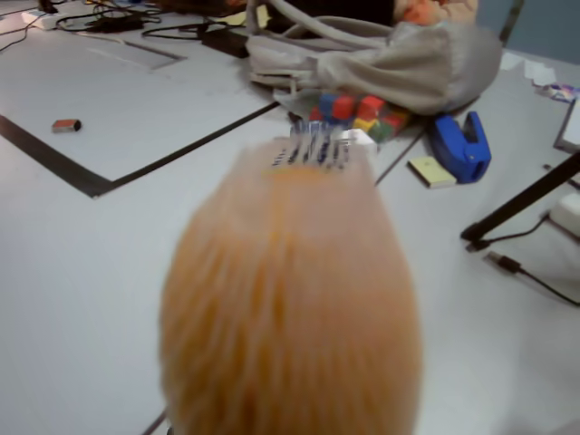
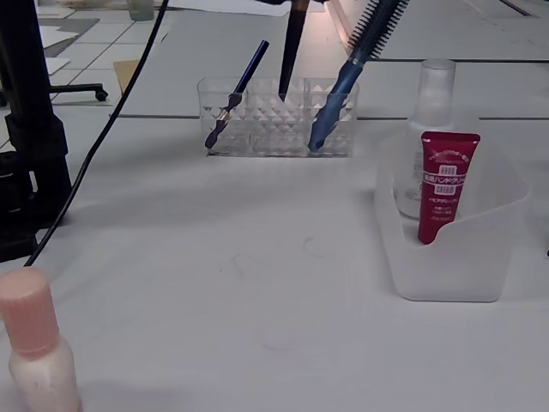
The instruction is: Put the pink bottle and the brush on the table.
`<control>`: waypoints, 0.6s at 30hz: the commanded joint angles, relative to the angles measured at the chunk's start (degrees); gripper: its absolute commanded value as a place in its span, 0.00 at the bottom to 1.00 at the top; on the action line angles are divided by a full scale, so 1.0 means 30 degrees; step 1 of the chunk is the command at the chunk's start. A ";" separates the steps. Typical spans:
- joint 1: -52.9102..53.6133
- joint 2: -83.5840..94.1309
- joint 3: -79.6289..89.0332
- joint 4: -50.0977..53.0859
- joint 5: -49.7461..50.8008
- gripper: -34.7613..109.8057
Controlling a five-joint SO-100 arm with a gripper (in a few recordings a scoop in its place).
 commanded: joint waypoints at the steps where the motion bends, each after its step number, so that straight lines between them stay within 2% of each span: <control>1: 0.0059 0.2490 -0.0762 0.0527 -0.0088 0.24; 14: 0.5010 0.7002 0.1172 0.2930 -0.0498 0.24; 18: 0.7061 0.8057 0.1465 0.5215 -0.0381 0.24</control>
